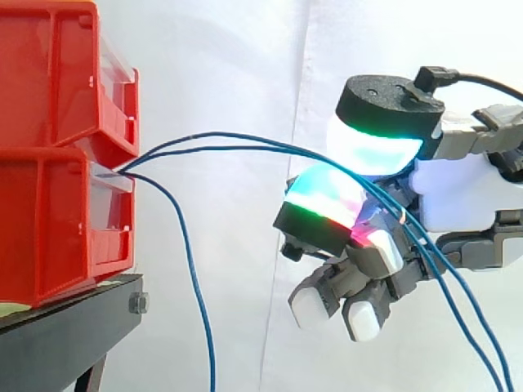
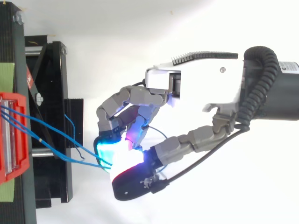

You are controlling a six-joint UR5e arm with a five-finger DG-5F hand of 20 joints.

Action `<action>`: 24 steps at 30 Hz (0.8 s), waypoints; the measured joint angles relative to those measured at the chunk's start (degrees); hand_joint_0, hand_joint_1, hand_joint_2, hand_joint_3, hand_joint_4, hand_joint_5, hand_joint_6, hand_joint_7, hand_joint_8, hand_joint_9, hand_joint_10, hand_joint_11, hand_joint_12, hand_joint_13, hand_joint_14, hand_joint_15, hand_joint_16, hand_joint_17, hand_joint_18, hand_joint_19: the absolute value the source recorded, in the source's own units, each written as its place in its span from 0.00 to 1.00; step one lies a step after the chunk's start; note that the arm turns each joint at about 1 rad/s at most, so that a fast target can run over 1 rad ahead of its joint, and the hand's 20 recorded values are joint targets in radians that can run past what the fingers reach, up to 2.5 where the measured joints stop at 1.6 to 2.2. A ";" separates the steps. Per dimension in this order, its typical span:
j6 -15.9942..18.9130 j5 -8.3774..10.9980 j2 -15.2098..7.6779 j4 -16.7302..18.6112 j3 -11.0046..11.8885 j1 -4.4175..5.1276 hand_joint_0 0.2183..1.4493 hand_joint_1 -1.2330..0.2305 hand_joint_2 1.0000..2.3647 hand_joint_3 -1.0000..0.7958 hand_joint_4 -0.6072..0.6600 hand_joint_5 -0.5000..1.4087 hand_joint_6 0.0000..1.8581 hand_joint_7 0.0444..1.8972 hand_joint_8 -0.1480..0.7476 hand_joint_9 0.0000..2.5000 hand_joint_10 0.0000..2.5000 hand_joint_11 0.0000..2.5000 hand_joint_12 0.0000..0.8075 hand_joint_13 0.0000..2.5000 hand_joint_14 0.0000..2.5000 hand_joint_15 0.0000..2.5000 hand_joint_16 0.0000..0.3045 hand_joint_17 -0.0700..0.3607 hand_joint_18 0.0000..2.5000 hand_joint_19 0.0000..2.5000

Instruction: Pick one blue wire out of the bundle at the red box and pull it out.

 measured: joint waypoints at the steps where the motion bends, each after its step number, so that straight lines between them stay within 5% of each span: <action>1: 0.00 -0.01 0.00 0.01 0.00 0.00 0.35 0.24 0.01 0.46 0.67 0.16 0.47 0.56 0.56 0.32 0.01 0.28 0.57 0.25 0.00 0.13 0.20 0.48 0.28 0.17; 14: -0.01 -0.04 0.00 0.11 0.00 0.00 0.28 0.38 0.01 0.43 0.72 0.19 0.41 0.64 0.56 0.34 0.01 0.21 0.56 0.25 0.00 0.13 0.20 0.49 0.26 0.20; 24: 0.07 0.00 0.00 0.04 0.01 0.01 0.36 0.21 0.01 0.38 0.70 0.16 0.46 0.52 0.57 0.34 0.01 0.30 0.57 0.26 0.00 0.12 0.20 0.48 0.29 0.16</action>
